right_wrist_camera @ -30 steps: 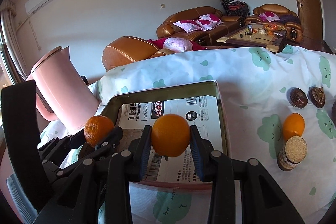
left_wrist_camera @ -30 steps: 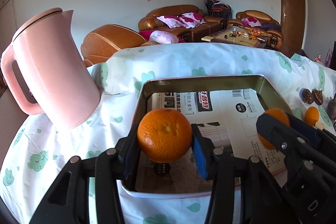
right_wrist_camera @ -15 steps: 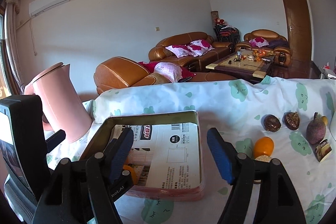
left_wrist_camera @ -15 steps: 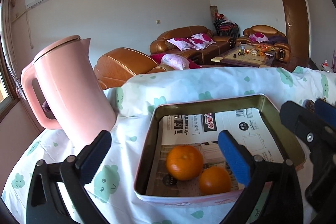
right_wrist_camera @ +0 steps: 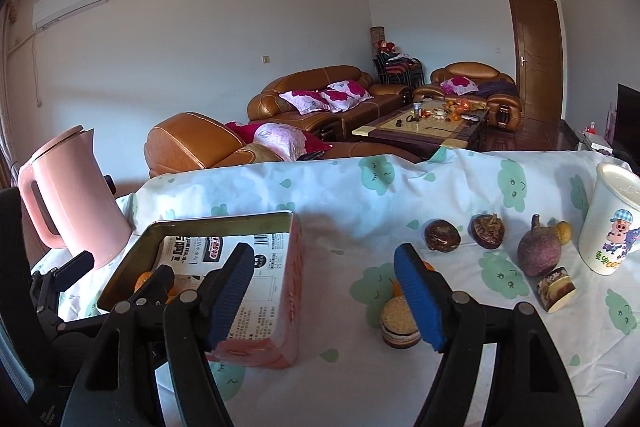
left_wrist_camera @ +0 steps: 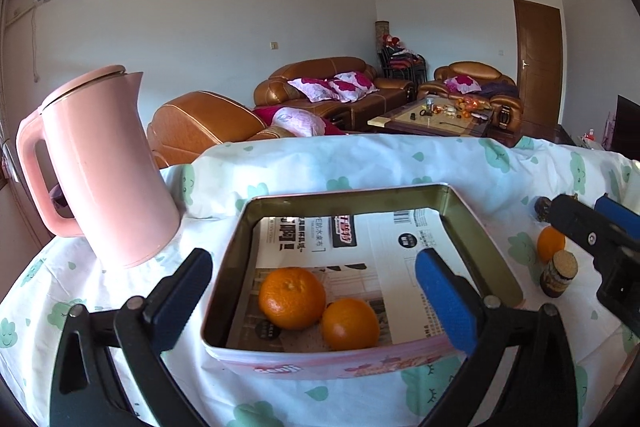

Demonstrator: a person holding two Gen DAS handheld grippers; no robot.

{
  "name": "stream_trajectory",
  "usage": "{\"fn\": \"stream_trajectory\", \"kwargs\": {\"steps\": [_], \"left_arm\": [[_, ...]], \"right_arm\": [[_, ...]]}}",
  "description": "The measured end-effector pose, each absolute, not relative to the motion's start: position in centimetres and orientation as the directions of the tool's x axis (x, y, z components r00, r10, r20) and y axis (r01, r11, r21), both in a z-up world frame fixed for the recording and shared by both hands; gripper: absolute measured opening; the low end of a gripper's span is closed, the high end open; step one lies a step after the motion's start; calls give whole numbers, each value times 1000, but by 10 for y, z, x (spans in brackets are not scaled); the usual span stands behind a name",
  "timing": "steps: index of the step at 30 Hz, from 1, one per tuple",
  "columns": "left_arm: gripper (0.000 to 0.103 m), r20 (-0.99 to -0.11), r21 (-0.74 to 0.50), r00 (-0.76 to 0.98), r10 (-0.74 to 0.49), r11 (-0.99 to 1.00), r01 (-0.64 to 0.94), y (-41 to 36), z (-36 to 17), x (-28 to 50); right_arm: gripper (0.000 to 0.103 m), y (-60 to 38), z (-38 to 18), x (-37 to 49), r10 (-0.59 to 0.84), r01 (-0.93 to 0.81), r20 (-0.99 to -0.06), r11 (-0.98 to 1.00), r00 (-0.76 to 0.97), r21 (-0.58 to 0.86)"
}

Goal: Organize fruits
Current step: 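Withdraw both tools from the tin toward the remaining items, then grasp the white-topped jar with the left tool while the right tool grasps the layered cake cup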

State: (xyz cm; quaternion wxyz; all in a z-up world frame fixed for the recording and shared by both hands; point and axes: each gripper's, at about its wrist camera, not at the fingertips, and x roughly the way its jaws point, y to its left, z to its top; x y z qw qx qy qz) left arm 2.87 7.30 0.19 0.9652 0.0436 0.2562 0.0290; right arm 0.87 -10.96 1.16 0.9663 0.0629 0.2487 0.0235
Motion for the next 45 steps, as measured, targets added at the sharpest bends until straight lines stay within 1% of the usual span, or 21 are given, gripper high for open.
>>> {"fn": "stream_trajectory", "kwargs": {"steps": [3,9,13,16,21,26,28,30,32,34,36,39,40,41,43,44,45], "left_arm": [[103,-483,102,873,62,995,-15,67,2,23],[103,-491,62,871,-7,997,43,56,3,15],[103,-488,74,872,-37,994,84,40,3,8],[103,-493,73,865,-92,987,146,23,3,3],[103,-507,120,849,-149,963,240,-24,2,-2],[103,-575,117,793,-199,940,321,-72,-4,8],[103,-609,102,765,-210,935,338,-88,-8,16],[101,-638,106,745,-193,937,334,-101,-13,25],[95,-664,123,730,-163,939,322,-112,-18,33],[92,-691,127,710,-137,944,305,-118,-22,41],[86,-718,125,687,-114,949,288,-123,-27,49],[70,-762,111,638,-106,951,290,-126,-36,58],[63,-777,96,619,-114,951,295,-125,-39,61],[56,-777,66,614,-137,953,296,-122,-38,63],[46,-782,31,603,-159,956,293,-118,-37,65],[37,-782,15,599,-174,955,297,-116,-37,65],[37,-780,5,598,-184,954,300,-116,-36,64]], "right_arm": [[74,-122,12,7,70,-3,-481,991,874,137],[74,-160,8,-3,-5,60,-494,994,870,96],[74,-199,6,-11,-64,131,-511,987,857,96],[74,-231,5,-15,-102,187,-526,976,844,110],[74,-280,1,-20,-152,285,-564,946,812,155],[74,-318,3,-28,-172,346,-569,914,804,213],[74,-323,4,-29,-167,344,-569,913,806,220],[74,-321,2,-25,-139,316,-579,923,804,217],[74,-314,-2,-18,-115,283,-607,941,786,187],[74,-306,-9,-11,-114,261,-636,955,763,142],[74,-300,-15,-7,-109,239,-658,965,745,111],[74,-294,-21,-1,-75,206,-683,972,726,113],[74,-293,-23,0,-69,203,-691,973,720,113],[74,-293,-26,1,-70,203,-698,973,712,110],[74,-293,-30,5,-75,204,-714,974,696,97],[74,-293,-32,7,-75,205,-723,974,687,94],[74,-293,-34,9,-67,203,-732,974,678,99]]}}
